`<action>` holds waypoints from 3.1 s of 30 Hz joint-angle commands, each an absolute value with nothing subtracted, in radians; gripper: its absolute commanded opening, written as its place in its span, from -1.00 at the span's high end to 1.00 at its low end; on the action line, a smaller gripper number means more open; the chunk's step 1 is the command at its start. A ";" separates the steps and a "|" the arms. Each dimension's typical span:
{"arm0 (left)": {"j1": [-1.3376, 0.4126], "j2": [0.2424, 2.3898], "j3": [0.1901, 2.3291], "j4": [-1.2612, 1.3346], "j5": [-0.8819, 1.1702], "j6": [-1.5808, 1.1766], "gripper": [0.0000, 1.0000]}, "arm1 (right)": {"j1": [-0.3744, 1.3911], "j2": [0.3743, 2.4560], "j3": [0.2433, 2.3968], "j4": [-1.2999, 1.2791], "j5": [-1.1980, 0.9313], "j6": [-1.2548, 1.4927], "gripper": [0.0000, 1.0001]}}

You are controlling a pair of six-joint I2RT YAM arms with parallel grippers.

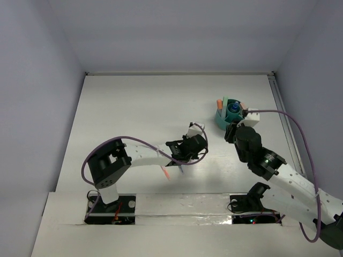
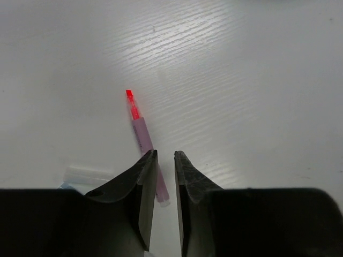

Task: Sort the stationery into containers
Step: Pick up the pen from the center of the board, then close the pen cap on the pen.

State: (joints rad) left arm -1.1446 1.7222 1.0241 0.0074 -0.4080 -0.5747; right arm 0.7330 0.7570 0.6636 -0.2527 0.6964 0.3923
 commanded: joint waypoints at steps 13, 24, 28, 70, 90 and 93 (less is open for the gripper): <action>-1.150 1.787 1.057 -0.028 -0.466 -0.589 0.55 | 0.729 0.767 0.640 -0.144 0.620 0.368 0.35; -1.150 1.827 1.078 -0.040 -0.465 -0.578 0.60 | 0.729 0.764 0.632 -0.121 0.578 0.360 0.34; -1.150 1.853 1.083 -0.038 -0.459 -0.583 0.64 | 0.729 0.752 0.635 -0.117 0.577 0.357 0.33; -0.973 1.148 0.842 0.158 -0.428 -0.518 1.00 | 0.729 0.779 0.672 -0.143 0.077 0.354 1.00; -0.890 0.781 0.700 0.032 -0.397 -0.488 1.00 | 0.787 1.598 0.944 -0.162 -0.170 0.217 -0.05; -0.890 0.753 0.681 0.052 -0.384 -0.497 1.00 | 0.787 1.660 1.002 -0.204 -0.176 0.181 -0.14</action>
